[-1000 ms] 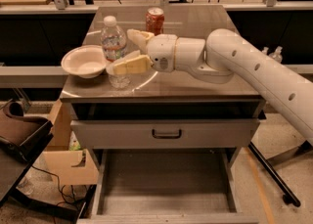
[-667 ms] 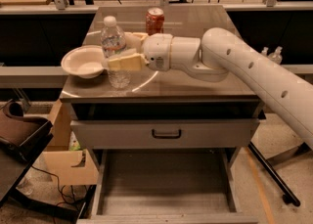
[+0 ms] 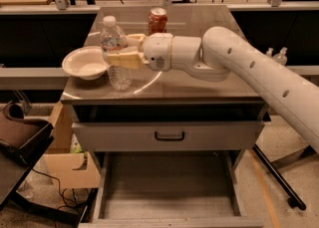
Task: Place water bottle into middle drawer
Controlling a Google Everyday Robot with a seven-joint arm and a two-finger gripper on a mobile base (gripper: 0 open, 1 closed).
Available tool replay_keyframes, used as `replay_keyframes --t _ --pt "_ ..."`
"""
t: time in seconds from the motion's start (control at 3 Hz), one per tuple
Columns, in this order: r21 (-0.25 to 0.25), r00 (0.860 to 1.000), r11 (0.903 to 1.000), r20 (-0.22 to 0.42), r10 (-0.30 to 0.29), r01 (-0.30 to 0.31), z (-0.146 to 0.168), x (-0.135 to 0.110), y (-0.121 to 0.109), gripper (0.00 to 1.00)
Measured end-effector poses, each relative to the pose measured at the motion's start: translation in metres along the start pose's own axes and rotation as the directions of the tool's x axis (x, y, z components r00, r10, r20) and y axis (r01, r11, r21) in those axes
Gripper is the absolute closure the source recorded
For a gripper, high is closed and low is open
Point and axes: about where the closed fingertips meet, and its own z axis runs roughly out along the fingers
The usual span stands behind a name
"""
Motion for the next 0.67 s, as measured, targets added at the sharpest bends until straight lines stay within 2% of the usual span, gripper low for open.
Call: replay_keyframes --t 0.33,0.67 --pt "-0.006 1.0 1.0 0.001 -0.001 0.001 0.0033 -0.0009 0.0021 1.0" --pt "-0.015 1.0 0.9999 -0.005 -0.006 0.006 0.0058 -0.005 0.0029 1.0"
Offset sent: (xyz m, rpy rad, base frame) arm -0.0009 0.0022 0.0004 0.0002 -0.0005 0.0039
